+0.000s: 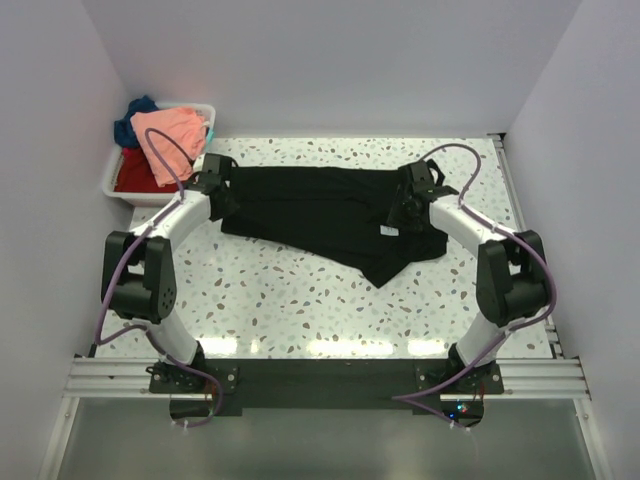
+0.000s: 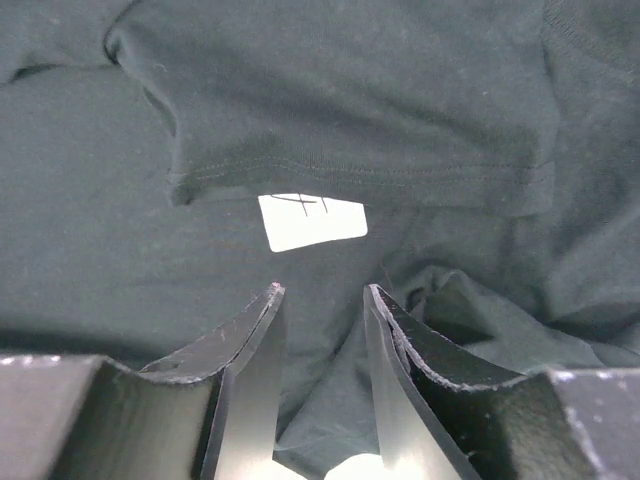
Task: Fold and stack the t-shirts
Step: Fold the tshirt
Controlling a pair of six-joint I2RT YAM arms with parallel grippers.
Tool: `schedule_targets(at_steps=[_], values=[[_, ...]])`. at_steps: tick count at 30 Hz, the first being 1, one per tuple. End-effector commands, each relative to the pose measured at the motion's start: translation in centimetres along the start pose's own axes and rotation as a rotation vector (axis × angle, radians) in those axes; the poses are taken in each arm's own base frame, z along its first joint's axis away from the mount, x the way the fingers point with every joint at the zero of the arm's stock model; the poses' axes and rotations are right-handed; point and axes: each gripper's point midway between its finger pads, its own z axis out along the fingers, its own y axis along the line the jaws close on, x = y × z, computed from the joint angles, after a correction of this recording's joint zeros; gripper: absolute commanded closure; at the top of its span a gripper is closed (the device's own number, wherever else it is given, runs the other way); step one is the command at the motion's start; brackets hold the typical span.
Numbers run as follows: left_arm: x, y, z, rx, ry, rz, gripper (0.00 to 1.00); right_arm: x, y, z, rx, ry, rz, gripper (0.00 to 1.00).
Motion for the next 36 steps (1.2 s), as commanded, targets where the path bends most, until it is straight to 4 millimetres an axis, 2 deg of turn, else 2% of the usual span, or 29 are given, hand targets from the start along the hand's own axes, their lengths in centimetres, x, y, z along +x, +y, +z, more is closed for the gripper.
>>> schedule_targets(at_steps=[1, 3, 4, 7, 13, 14, 23, 29, 36], values=[[-2.4, -0.5, 0.0, 0.01, -0.07, -0.009, 1.0, -2.7, -0.7, -3.4, 0.023, -0.121, -0.005, 0.59], [-2.3, -0.5, 0.1, 0.009, -0.066, -0.005, 1.0, -2.7, -2.1, -3.9, 0.098, -0.124, 0.014, 0.59], [-2.4, -0.5, 0.2, 0.004, -0.067, -0.006, 1.0, -2.3, -3.5, -4.3, 0.159, -0.115, 0.011, 0.6], [-2.3, -0.6, 0.3, 0.007, -0.063, -0.006, 1.0, -1.4, -5.1, -4.8, 0.208, -0.104, 0.022, 0.61], [-2.3, -0.8, 0.6, 0.013, -0.056, -0.009, 1.0, 0.2, -6.8, -4.6, 0.195, -0.065, 0.068, 0.63], [-2.3, -0.8, 0.6, 0.014, -0.058, -0.007, 1.0, 0.9, -6.8, -4.4, 0.177, -0.045, 0.071, 0.64], [-2.1, -0.8, 0.7, 0.012, -0.049, -0.003, 1.0, 1.9, -6.9, -2.4, 0.09, -0.003, 0.103, 0.64], [-2.1, -0.7, 0.7, 0.008, -0.049, -0.001, 1.0, 1.4, -5.9, -1.3, 0.037, -0.011, 0.098, 0.64], [-2.0, -0.5, 0.6, -0.004, -0.048, 0.005, 1.0, 1.6, -5.8, -0.4, 0.041, 0.004, 0.091, 0.65]])
